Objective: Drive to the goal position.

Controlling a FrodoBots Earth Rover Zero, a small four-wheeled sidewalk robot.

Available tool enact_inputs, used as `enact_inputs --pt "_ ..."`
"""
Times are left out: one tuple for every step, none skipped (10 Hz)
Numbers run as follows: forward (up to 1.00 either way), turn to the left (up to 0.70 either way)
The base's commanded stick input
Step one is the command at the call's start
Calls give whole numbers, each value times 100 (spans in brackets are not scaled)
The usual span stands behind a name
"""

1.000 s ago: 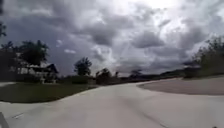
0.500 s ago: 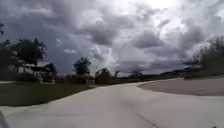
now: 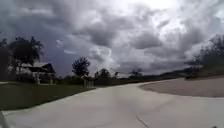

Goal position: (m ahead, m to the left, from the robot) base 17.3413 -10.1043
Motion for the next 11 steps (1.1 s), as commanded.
enact_inputs --pt "85 0" --pt "85 0" --pt "85 0" --pt "85 0" --pt "85 0" --pt "85 0" --pt "85 0" --pt "85 0" --pt "85 0" --pt "85 0" --pt "85 0"
